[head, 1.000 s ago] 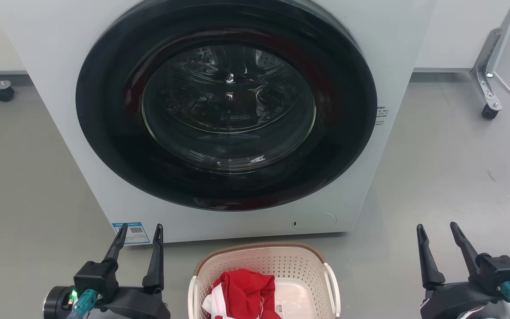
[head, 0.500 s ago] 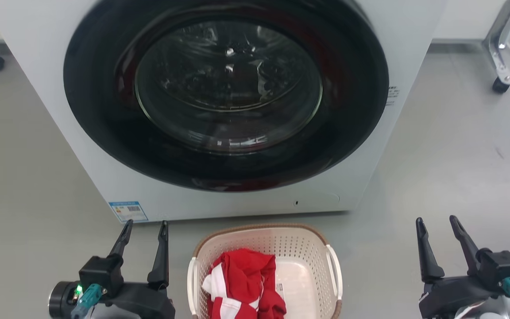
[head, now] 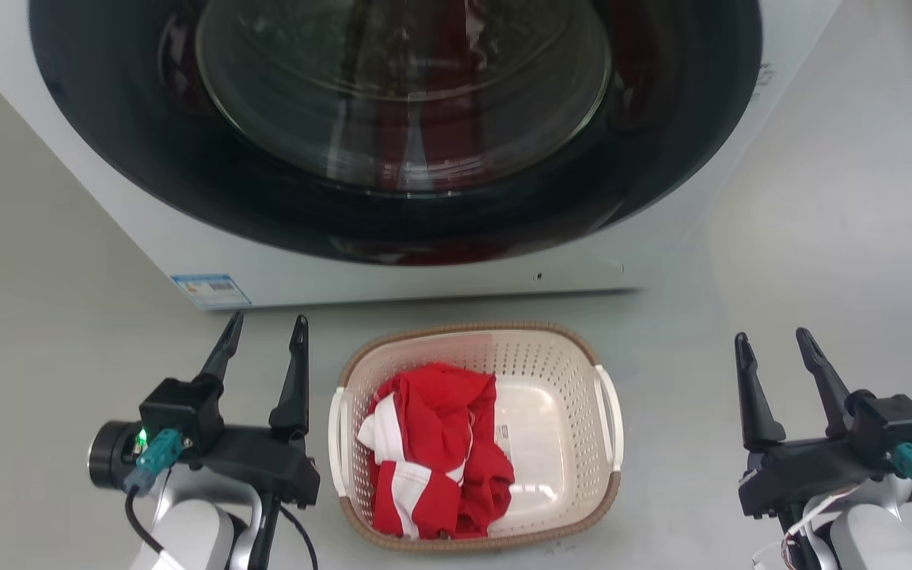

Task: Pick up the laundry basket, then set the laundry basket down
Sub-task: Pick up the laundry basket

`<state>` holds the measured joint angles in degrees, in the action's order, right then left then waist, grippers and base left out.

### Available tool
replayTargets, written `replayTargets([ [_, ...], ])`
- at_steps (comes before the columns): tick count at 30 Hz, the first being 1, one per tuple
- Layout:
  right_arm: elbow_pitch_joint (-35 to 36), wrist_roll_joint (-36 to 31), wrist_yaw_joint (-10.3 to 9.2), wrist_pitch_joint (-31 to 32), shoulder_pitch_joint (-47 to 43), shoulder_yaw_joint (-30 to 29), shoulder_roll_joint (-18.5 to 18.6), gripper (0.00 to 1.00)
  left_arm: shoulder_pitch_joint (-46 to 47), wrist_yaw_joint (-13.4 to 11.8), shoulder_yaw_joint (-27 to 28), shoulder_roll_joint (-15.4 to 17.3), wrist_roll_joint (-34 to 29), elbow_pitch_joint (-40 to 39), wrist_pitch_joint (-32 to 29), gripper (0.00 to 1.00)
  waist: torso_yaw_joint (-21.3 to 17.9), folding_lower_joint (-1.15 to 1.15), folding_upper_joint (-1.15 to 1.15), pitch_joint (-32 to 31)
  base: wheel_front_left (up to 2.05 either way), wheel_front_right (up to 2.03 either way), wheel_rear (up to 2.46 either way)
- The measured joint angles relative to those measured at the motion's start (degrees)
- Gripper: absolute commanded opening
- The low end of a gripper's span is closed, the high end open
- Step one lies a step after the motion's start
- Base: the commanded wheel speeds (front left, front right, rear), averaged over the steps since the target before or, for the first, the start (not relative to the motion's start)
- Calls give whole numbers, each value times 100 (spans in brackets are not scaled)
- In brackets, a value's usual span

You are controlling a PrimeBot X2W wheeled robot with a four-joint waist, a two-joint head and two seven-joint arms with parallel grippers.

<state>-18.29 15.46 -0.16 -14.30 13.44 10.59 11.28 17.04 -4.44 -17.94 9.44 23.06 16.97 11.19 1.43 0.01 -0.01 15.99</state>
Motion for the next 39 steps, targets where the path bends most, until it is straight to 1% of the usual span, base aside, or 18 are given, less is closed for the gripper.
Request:
replayTargets([
  [2,-51,-38,10,0,100,19,-23,100,125,80,-7,-9,5,59,-11,100,3,0,0,168,0,0,0],
  [7,-142,-42,68,-1,435,43,-27,100,478,155,-7,-44,46,165,-65,100,10,0,0,591,0,0,0],
  [8,-142,-42,68,-1,435,43,-27,100,478,155,-7,-44,46,165,-65,100,10,0,0,591,0,0,0],
  [9,-159,-51,68,-1,505,52,-26,100,574,202,-11,-48,46,196,-93,100,12,0,0,675,0,0,0],
  [22,-506,-154,188,-24,1697,170,-62,100,1745,455,46,-78,115,761,-283,100,46,0,0,1789,0,0,0],
  [23,-548,-164,215,-25,1798,178,-68,100,1842,493,49,-81,125,823,-288,100,47,0,0,1874,0,0,0],
  [25,-650,-187,219,-24,1995,208,-85,100,2035,505,69,-85,159,943,-304,100,49,0,0,2047,0,0,0],
  [28,-839,-199,224,-25,2230,267,-155,100,2270,606,86,-89,185,1192,-332,100,48,0,-1,2293,0,0,0],
  [30,-995,-229,266,-25,2356,313,-193,100,2360,658,83,-96,201,1365,-348,100,47,0,-1,2446,0,0,0],
  [34,-1259,-256,276,-25,2555,376,-265,100,2499,753,78,-136,218,1703,-354,100,38,0,-1,2709,0,0,0],
  [39,-1607,-257,320,-25,2706,438,-327,100,2604,813,48,-238,252,2113,-355,100,24,-1,0,2954,0,0,0],
])
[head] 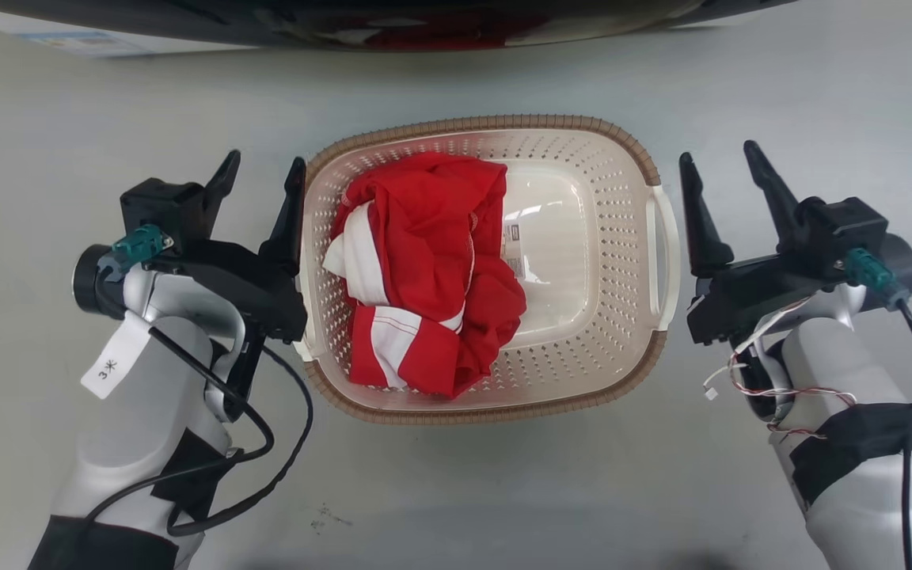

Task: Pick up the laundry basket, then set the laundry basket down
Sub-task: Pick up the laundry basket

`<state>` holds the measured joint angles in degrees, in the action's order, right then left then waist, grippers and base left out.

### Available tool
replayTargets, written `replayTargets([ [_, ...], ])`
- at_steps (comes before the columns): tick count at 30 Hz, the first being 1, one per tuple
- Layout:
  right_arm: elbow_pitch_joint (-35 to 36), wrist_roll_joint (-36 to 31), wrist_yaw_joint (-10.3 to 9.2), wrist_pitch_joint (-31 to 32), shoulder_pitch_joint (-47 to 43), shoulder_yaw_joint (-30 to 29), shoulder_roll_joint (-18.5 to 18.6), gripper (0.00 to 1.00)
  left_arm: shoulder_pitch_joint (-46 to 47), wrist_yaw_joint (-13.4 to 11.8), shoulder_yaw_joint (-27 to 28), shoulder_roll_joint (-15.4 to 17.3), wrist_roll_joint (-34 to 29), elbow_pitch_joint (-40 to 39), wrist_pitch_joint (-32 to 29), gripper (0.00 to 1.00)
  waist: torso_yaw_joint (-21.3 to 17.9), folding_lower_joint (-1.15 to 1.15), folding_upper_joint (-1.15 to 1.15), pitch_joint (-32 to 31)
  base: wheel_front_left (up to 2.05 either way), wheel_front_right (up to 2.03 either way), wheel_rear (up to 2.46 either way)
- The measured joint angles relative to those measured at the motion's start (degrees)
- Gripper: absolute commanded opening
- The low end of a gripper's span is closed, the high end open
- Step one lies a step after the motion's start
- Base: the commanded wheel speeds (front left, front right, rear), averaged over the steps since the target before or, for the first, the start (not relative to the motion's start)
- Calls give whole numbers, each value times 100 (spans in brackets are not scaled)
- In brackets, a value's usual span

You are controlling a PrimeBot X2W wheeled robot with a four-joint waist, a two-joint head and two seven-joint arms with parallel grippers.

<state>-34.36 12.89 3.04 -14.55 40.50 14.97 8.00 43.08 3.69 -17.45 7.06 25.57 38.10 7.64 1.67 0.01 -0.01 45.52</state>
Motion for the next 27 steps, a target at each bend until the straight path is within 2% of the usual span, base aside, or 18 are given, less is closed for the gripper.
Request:
replayTargets([
  [6,-389,-2,26,0,119,102,-186,100,2,92,9,15,92,463,-5,100,-55,0,0,200,0,0,0],
  [27,-1611,100,121,0,353,202,-307,100,279,290,-116,-179,327,1800,-159,100,-81,-1,1,528,0,0,0],
])
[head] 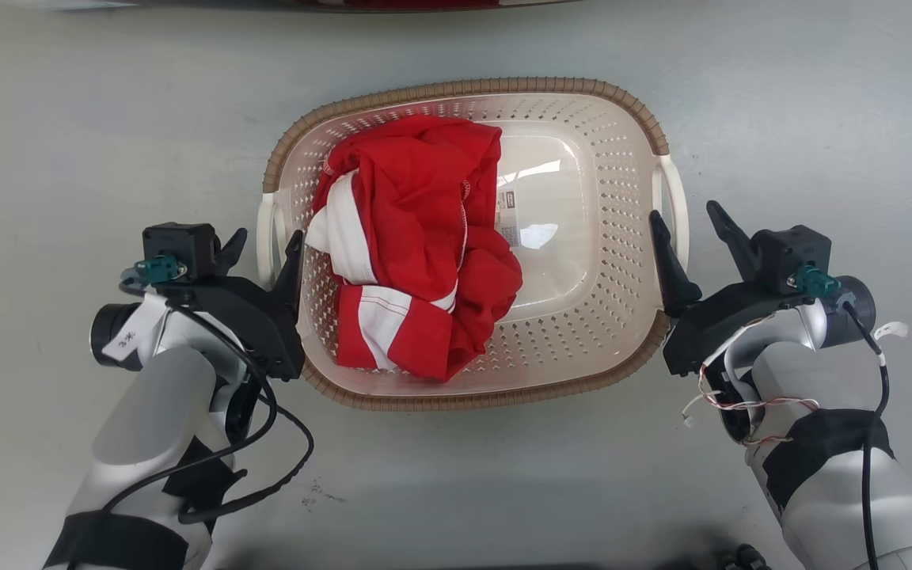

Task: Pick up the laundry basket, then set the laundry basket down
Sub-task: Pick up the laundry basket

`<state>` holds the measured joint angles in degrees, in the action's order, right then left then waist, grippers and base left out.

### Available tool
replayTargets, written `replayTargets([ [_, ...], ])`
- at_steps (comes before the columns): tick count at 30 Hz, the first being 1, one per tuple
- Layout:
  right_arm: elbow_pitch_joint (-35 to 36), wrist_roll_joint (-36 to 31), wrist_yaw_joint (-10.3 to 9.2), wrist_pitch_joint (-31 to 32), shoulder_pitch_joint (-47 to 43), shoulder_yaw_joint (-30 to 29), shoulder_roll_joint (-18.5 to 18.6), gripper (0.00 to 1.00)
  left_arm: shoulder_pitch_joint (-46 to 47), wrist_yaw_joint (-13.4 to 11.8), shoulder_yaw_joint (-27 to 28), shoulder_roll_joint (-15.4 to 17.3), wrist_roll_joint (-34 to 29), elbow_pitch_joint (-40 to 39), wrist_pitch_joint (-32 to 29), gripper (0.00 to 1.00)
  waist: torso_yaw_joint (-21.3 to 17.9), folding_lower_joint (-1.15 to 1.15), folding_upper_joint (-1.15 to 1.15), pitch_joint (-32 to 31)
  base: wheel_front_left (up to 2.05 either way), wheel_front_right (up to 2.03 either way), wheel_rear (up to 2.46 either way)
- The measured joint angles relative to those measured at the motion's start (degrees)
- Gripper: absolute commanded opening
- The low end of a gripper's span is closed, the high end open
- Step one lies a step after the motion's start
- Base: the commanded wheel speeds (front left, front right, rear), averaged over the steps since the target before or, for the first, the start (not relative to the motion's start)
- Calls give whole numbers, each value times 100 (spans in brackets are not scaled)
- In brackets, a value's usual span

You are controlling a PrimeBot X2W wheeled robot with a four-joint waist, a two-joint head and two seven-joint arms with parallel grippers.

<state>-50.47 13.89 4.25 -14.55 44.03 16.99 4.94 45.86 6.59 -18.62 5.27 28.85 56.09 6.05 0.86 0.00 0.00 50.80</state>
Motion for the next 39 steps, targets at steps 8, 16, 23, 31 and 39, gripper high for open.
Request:
replayTargets([
  [8,-315,77,133,-16,151,47,-119,0,204,36,-47,-138,29,298,-41,0,36,0,1,20,0,0,0],
  [16,-687,90,181,-18,247,40,-113,0,316,46,-127,-263,36,619,-90,0,89,0,0,-101,0,0,0],
  [23,-1084,175,231,13,248,32,-102,0,398,48,-233,-383,107,870,-203,0,133,0,0,-311,0,0,0],
  [31,-1435,189,242,96,244,65,-127,0,419,56,-330,-444,193,1125,-303,0,164,0,0,-596,0,0,0],
  [39,-1803,231,282,282,211,159,-183,0,356,91,-427,-488,263,1377,-523,0,158,0,0,-994,0,0,0],
])
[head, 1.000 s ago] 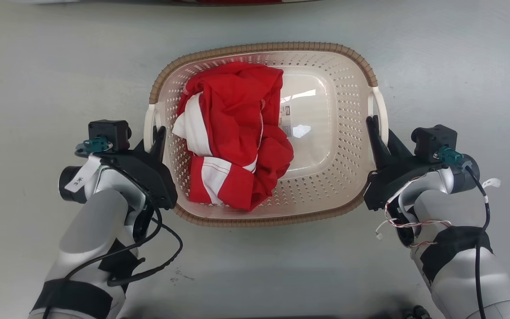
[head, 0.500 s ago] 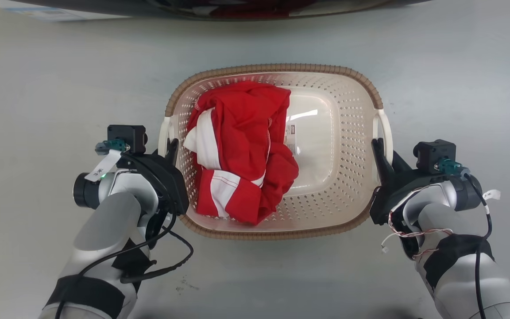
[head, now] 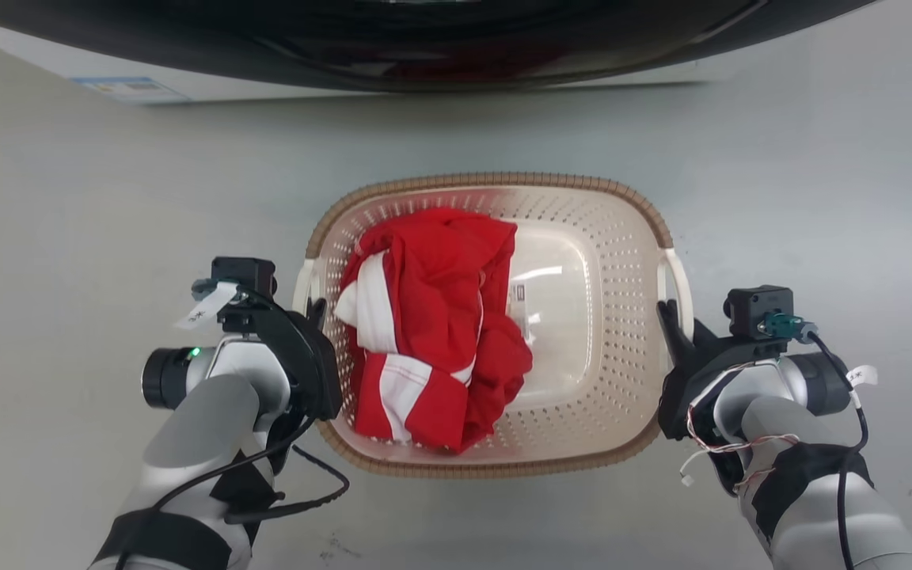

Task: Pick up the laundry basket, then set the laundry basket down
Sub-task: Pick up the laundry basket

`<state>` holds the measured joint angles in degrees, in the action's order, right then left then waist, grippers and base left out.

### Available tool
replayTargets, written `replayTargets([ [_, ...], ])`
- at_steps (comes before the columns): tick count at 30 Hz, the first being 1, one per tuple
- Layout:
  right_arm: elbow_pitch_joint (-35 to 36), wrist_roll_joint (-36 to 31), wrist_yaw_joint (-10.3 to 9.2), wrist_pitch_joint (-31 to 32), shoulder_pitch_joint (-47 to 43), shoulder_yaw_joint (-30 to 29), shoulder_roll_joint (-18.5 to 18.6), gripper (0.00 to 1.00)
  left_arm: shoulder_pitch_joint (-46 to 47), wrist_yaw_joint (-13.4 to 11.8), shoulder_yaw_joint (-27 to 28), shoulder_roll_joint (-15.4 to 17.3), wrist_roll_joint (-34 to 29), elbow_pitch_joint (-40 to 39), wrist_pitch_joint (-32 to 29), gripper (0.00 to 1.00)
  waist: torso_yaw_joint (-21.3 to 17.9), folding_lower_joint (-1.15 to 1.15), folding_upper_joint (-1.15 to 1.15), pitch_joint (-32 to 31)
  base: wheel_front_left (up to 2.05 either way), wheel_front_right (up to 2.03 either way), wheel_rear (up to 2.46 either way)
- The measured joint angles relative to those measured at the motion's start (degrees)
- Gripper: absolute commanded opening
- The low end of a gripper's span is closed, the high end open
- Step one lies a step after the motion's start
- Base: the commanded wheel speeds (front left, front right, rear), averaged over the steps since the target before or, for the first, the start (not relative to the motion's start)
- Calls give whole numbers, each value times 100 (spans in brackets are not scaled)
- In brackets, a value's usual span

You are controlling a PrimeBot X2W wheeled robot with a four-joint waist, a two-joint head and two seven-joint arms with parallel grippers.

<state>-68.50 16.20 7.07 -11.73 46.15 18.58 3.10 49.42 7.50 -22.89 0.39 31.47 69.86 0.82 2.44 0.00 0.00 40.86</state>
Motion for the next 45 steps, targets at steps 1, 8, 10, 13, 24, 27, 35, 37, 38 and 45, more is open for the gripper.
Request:
replayTargets([
  [1,-44,0,0,24,-5,13,-10,0,-27,0,-5,-1,16,14,-31,0,-2,0,0,-55,0,0,0],
  [8,-236,1,7,211,-119,123,-44,0,-147,3,-87,-12,136,64,-229,0,-15,0,0,-439,0,0,0],
  [10,-245,1,7,269,-118,176,-44,0,-248,0,-163,-3,250,51,-294,0,-19,0,0,-552,0,0,0],
  [13,-279,1,8,361,-124,223,-44,0,-389,0,-233,5,426,11,-409,0,-27,0,0,-722,0,0,0],
  [24,-402,129,9,569,-428,352,-46,0,-764,-9,-567,46,842,-145,-779,0,-53,0,0,-1364,0,0,0],
  [27,-416,157,36,633,-519,370,-51,0,-832,-16,-613,52,1003,-152,-880,0,-55,0,0,-1562,0,0,0],
  [35,-391,470,49,772,-962,499,-58,0,-1200,-45,-855,63,1246,-168,-1093,0,-69,0,0,-2128,0,0,0],
  [37,-347,586,49,825,-1072,547,-60,0,-1257,-65,-896,65,1377,-176,-1151,0,-71,0,0,-2273,0,0,0],
  [38,-319,624,49,865,-1116,569,-59,0,-1274,-83,-913,67,1430,-176,-1183,0,-71,0,0,-2344,0,0,0],
  [45,-152,917,49,1042,-1398,780,-58,0,-1465,-147,-1065,110,1556,-176,-1369,0,-71,0,0,-2829,0,0,0],
])
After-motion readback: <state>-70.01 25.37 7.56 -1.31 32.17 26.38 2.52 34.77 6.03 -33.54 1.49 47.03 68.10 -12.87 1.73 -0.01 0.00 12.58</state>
